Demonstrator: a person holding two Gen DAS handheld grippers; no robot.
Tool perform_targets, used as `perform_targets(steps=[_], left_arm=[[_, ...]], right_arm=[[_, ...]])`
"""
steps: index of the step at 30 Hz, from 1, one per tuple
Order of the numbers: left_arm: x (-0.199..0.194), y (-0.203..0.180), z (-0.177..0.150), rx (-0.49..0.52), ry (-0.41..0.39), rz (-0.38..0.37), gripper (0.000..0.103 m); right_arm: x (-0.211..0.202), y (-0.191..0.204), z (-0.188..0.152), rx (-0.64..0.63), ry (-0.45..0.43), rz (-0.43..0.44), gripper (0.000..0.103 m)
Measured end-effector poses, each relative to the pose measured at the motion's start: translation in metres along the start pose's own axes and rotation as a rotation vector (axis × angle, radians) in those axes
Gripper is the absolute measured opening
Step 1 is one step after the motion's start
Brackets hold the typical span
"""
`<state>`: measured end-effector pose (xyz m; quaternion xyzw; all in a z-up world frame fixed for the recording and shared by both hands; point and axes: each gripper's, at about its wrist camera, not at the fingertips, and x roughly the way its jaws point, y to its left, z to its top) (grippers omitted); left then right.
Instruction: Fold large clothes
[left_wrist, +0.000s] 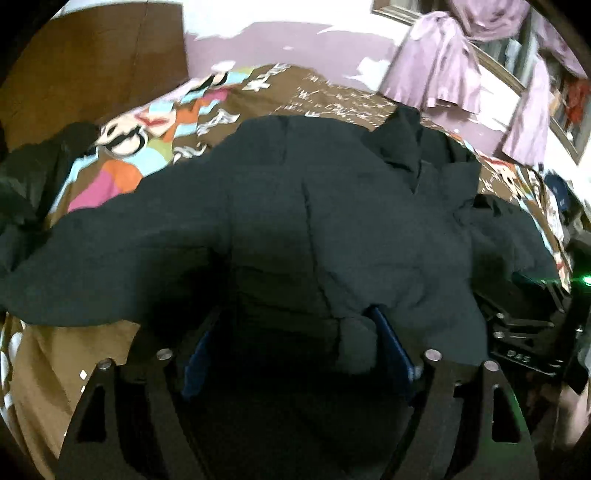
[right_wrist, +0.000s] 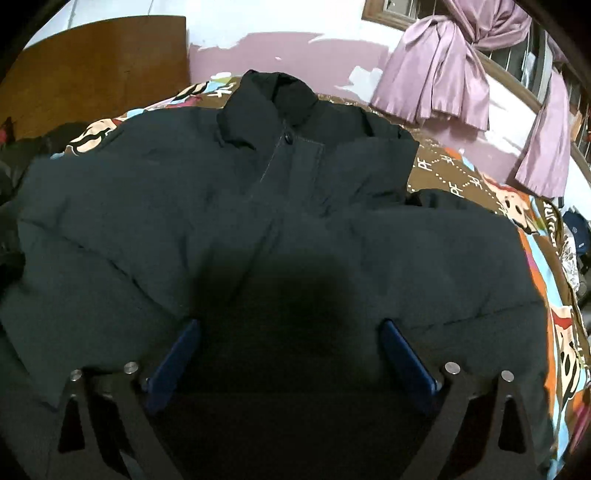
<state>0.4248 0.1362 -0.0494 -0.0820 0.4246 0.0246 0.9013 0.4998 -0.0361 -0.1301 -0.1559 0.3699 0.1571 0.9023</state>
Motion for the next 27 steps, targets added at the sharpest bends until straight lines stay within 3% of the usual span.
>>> perform_targets(steps=[5,12,21,25,27], left_arm=[[0.008,-0.001,-0.002,0.023,0.019,0.017,0.085],[-0.003,0.007,0.001,-0.022,-0.023,-0.070,0.092],[-0.090,0.063,0.003,-0.276,-0.344,0.021,0.092],[-0.119,0.119,0.008,-0.441,-0.419,0.083,0.092],[-0.128,0.163,0.001,-0.595,-0.443,0.090,0.092]], right_arm=[[0.002,-0.002,-0.008,0.011,-0.024,0.012,0.103],[-0.002,-0.002,-0.010,0.021,-0.035,0.019,0.103],[-0.003,-0.001,-0.011,0.020,-0.040,0.017,0.103],[-0.002,0.000,-0.011,0.015,-0.039,0.012,0.103],[-0.003,-0.001,-0.010,0.015,-0.036,0.009,0.103]])
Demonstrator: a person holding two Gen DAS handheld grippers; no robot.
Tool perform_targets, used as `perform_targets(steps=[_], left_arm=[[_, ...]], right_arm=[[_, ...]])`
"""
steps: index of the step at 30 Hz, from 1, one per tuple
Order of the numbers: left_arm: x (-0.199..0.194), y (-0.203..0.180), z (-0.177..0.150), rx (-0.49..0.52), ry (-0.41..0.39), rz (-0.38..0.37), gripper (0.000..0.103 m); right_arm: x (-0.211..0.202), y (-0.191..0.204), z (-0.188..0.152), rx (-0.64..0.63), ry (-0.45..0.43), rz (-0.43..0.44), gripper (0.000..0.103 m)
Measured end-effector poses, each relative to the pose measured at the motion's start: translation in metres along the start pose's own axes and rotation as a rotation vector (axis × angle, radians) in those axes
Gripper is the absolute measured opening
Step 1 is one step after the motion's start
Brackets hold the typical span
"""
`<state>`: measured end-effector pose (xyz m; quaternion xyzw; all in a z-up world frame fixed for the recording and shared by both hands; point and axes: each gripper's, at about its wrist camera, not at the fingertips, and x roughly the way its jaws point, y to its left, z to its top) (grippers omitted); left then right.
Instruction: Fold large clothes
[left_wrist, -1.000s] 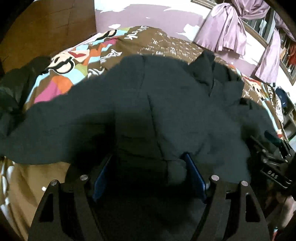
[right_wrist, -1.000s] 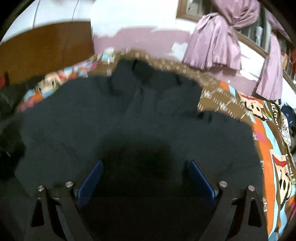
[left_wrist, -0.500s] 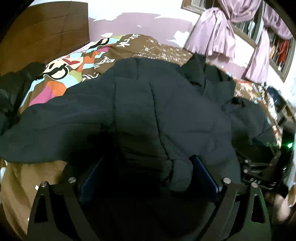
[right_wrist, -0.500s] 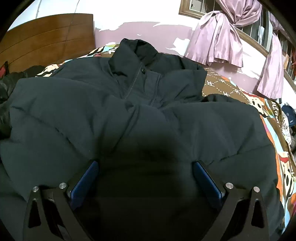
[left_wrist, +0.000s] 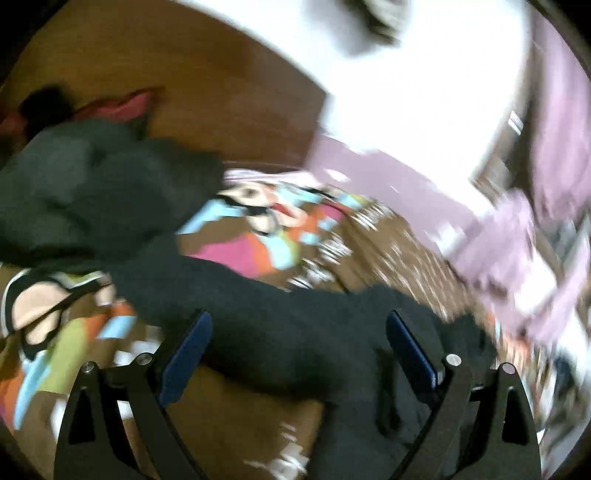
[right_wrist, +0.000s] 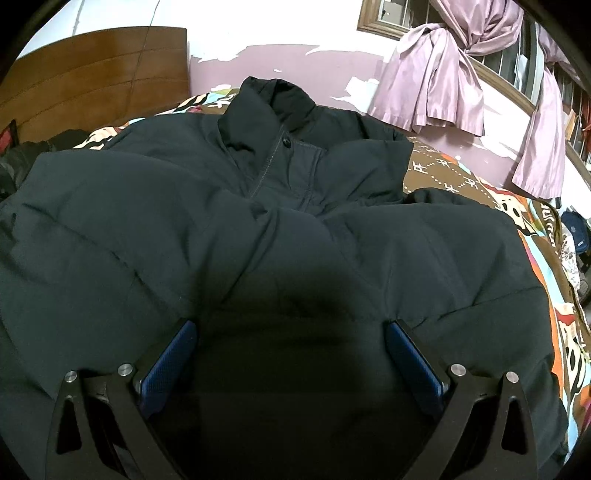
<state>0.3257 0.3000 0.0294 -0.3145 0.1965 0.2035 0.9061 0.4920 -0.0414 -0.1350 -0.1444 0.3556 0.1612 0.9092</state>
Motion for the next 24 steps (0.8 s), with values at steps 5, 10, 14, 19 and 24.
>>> perform_targets(steps=[5,10,14,19,24], left_arm=[[-0.009,0.103,0.029,-0.390,-0.179,0.142,0.092],[0.001,0.165,0.042,-0.535,-0.231,0.244,0.092],[0.017,0.177,0.034,-0.551,-0.198,0.217,0.092],[0.044,0.173,0.028,-0.472,-0.110,0.197,0.092],[0.057,0.167,0.013,-0.433,-0.036,0.271,0.033]], right_arm=[[-0.027,0.003,0.013,0.027,-0.091,-0.017,0.103],[-0.061,0.028,0.047,0.101,-0.171,0.188,0.103],[-0.057,0.062,0.048,0.090,-0.127,0.299,0.103],[-0.030,0.091,0.030,0.013,-0.010,0.267,0.103],[-0.028,0.083,0.031,0.041,0.011,0.304,0.103]])
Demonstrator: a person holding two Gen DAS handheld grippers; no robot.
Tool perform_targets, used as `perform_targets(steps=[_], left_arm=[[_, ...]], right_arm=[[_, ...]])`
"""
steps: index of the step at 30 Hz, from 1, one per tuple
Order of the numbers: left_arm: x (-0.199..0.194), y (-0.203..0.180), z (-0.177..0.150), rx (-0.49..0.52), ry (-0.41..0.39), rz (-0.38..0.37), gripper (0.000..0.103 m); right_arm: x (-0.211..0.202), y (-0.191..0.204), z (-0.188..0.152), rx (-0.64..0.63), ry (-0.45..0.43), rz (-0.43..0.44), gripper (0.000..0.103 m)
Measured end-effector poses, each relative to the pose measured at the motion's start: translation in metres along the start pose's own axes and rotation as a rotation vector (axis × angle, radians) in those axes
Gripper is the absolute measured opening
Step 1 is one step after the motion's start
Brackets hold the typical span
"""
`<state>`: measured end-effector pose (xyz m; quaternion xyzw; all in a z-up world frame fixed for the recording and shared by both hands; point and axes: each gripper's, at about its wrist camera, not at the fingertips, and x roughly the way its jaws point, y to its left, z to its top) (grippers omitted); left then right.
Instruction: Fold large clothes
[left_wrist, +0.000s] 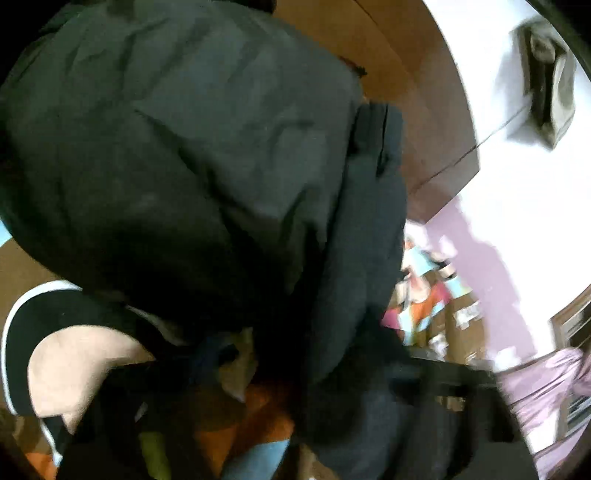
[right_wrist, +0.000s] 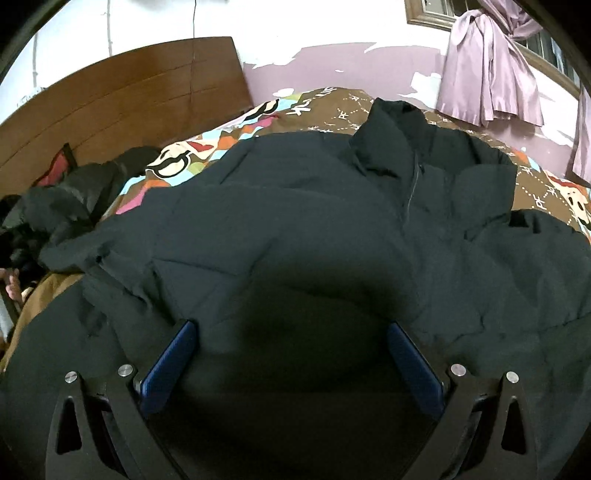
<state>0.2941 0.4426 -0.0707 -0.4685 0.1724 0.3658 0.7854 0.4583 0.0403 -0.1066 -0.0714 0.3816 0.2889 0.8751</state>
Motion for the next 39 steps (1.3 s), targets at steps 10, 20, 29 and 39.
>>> perform_targets(steps=[10,20,29,39], left_arm=[[-0.088,-0.072,-0.041,0.270,-0.197,-0.207,0.003],[-0.175,-0.224,-0.143,0.767,-0.180,-0.610,0.003],[-0.187,-0.297,-0.292,1.209,0.135,-0.687,0.003],[-0.136,-0.249,-0.429,1.396,0.461,-0.595,0.003]], right_arm=[[-0.072,-0.034,-0.009,0.037,-0.092,-0.034,0.103],[-0.143,-0.098,-0.024,0.205,-0.208,0.041,0.103],[-0.176,-0.176,-0.051,0.456,-0.226,0.041,0.103],[-0.161,-0.204,-0.083,0.615,-0.134,0.259,0.103]])
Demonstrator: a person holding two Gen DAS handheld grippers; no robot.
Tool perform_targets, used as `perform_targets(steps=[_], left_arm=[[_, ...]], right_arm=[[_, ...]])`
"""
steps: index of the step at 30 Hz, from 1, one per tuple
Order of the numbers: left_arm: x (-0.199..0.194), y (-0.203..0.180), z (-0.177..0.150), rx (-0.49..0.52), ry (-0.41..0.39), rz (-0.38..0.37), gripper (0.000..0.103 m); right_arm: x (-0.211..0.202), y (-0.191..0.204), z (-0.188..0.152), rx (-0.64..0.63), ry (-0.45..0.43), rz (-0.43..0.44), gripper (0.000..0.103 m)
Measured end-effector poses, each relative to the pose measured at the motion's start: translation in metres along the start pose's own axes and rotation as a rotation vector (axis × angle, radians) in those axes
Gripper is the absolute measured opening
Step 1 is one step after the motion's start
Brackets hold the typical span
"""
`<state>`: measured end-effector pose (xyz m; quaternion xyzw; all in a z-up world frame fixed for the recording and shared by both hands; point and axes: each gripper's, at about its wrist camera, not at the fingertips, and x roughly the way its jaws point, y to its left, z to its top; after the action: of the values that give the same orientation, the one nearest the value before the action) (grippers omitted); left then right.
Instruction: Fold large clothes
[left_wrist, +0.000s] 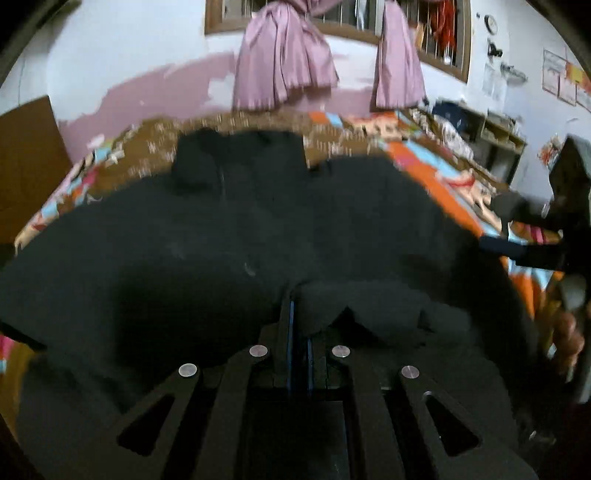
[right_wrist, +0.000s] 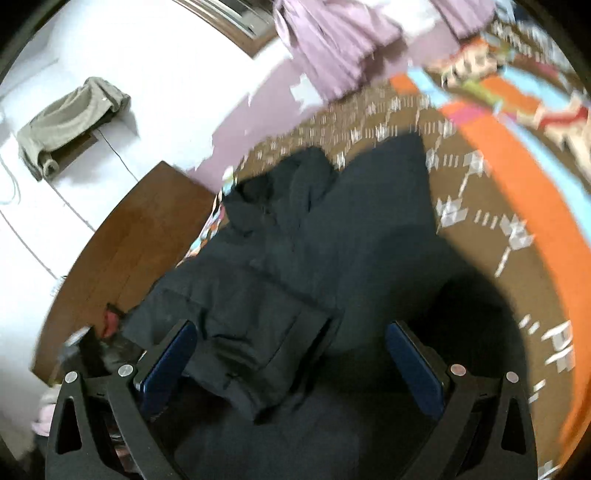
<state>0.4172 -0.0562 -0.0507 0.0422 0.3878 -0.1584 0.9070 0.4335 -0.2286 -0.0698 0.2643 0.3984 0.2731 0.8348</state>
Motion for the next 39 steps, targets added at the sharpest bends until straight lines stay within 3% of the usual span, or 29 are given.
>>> perform_targets(steps=[4,6,9,12,14,15,17,19,23,25,27,28,30,34,39], left_arm=[[0.007,0.016,-0.011,-0.069,0.025,-0.056,0.003],[-0.006,0.023,-0.008,-0.084,0.030,-0.069,0.003],[-0.013,0.025,-0.009,-0.082,0.036,-0.080,0.003],[-0.015,0.026,-0.010,-0.075,0.039,-0.085,0.003],[-0.018,0.025,-0.011,-0.074,0.041,-0.090,0.003],[-0.018,0.026,-0.012,-0.072,0.045,-0.091,0.004],[-0.019,0.027,-0.013,-0.061,0.056,-0.102,0.006],[-0.022,0.031,-0.016,-0.069,0.064,-0.112,0.007],[-0.031,0.038,-0.021,-0.081,0.069,-0.125,0.011],[-0.042,0.039,-0.021,-0.078,0.046,-0.140,0.015],[-0.053,0.040,-0.020,-0.079,0.001,-0.161,0.030],[-0.065,0.041,-0.019,-0.074,-0.060,-0.157,0.035],[-0.082,0.040,-0.018,-0.061,-0.159,-0.088,0.055],[-0.097,0.052,-0.015,-0.099,-0.259,0.002,0.056],[-0.087,0.070,-0.013,-0.162,-0.217,0.080,0.056]], right_arm=[[0.026,-0.005,-0.014,0.025,0.108,-0.048,0.096],[0.032,0.001,-0.018,-0.010,0.128,-0.071,0.093],[0.042,0.008,-0.020,-0.014,0.155,-0.036,0.083],[0.054,0.013,-0.025,-0.060,0.179,-0.073,0.077],[0.058,0.015,-0.027,-0.094,0.180,-0.099,0.054],[0.060,0.015,-0.028,-0.092,0.188,-0.091,0.047],[0.064,0.011,-0.029,-0.061,0.212,-0.038,0.019],[0.063,0.017,-0.030,-0.094,0.215,-0.044,0.014],[0.050,0.042,-0.032,-0.202,0.208,-0.102,0.012],[0.037,0.054,-0.026,-0.254,0.158,-0.138,0.011],[0.023,0.067,-0.019,-0.314,0.070,-0.194,0.010],[0.012,0.070,-0.013,-0.335,0.004,-0.227,0.009],[-0.006,0.069,-0.003,-0.333,-0.089,-0.279,0.009],[-0.021,0.049,0.009,-0.269,-0.204,-0.325,0.009],[0.013,0.019,0.005,-0.339,-0.174,-0.412,0.009]])
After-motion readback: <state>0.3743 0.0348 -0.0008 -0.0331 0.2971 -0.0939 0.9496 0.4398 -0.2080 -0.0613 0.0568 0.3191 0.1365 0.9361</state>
